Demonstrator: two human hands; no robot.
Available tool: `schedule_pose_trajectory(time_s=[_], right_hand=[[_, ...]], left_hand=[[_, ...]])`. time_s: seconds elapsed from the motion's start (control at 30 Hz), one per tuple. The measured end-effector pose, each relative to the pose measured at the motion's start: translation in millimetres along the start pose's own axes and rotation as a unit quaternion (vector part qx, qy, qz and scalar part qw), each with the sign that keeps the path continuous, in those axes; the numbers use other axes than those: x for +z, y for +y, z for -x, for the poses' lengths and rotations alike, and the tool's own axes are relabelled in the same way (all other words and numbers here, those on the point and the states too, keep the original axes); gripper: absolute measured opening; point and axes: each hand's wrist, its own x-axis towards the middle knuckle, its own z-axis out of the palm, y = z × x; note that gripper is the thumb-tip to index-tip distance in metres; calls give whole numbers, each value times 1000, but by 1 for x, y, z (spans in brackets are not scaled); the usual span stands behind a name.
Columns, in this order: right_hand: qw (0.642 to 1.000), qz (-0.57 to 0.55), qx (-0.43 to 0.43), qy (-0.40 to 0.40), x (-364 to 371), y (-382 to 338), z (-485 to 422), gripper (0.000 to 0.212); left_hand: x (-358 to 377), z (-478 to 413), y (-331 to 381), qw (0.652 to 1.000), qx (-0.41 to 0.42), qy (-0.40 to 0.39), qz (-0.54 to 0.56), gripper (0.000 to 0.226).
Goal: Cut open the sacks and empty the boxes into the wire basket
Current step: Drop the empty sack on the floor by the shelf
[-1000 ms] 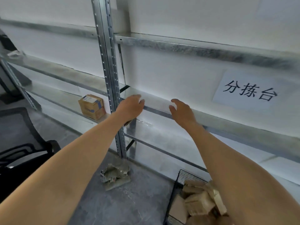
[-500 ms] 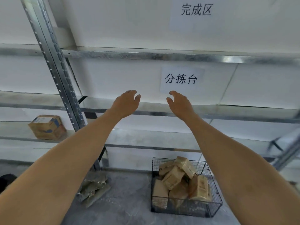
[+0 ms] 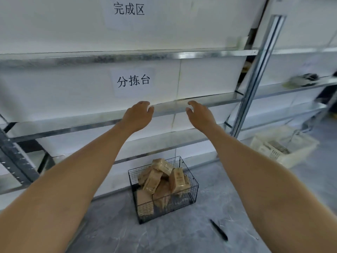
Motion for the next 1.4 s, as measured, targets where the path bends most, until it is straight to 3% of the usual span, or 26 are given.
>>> schedule_pose_trajectory(time_s=[0.37, 0.8, 1.13, 1.4], right_hand=[[992, 29, 120, 37, -74, 132, 45, 42], [988, 43, 143, 34, -120, 274, 36, 39], [982, 25, 183, -45, -71, 369, 24, 42], [968, 16, 237, -81, -3, 422, 4, 32]], left_hand=[[67, -19, 125, 996, 81, -38, 9, 42], [163, -65, 248, 992, 95, -79, 22, 52], [262, -97, 257, 989, 54, -140, -10, 49], [350, -137, 226, 974, 55, -221, -15, 46]])
